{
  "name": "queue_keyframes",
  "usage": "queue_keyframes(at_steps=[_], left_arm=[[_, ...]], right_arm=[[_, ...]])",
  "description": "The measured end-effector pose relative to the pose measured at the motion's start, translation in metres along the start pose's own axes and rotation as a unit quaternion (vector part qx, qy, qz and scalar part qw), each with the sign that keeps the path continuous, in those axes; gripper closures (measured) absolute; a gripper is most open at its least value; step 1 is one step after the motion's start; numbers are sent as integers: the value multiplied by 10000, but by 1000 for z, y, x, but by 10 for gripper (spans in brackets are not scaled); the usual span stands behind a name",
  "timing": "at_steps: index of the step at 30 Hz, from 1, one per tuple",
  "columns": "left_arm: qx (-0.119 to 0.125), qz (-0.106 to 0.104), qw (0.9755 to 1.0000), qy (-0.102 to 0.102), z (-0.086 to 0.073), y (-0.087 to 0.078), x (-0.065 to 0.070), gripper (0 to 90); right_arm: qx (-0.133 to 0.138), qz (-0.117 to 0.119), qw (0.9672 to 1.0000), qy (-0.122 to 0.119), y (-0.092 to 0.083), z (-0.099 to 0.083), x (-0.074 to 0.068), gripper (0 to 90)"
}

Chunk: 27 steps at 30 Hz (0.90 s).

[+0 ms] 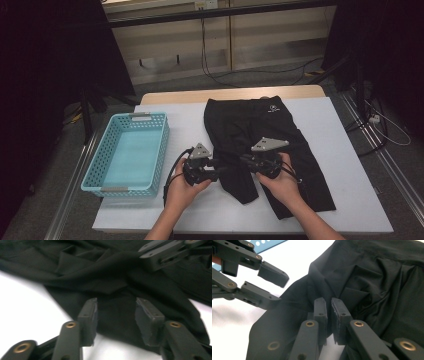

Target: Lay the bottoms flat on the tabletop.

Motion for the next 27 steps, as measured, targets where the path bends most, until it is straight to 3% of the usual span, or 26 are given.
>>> queue_keyframes(at_steps=[5,10,14,19,23,25,27], left_arm=[[-210,-127,9997,80,-4,11,6,690],[-509,-122,9986,117,-10,15,7,900],[-522,-181,9985,-15,-10,12,5,900],[-436,-188,9988,-148,-11,-7,-5,900],[-273,-167,9993,-207,-10,-16,-10,900],[-44,-133,9999,-98,-5,-14,-6,897],[-6,95,9999,104,-3,-8,-3,584]], right_arm=[[-62,-9,10000,-50,2,0,-2,824],[-67,-104,9999,-21,3,-2,-1,710],[-14,-197,9998,-5,1,-1,2,597],[64,-436,9990,22,-6,-3,10,495],[80,-501,9986,143,-10,-5,17,437],[100,-514,9984,198,-11,-6,19,383],[129,-553,9981,230,-12,-6,21,361]])
Point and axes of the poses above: each handheld gripper's, and its own axes: y roughly forward along the jaws, z roughly out of its top, x roughly to its right, the point moved 5 cm from there along y, roughly forward along the jaws, and after that the axes turned 13 degrees about -x, right-handed, at the moved point
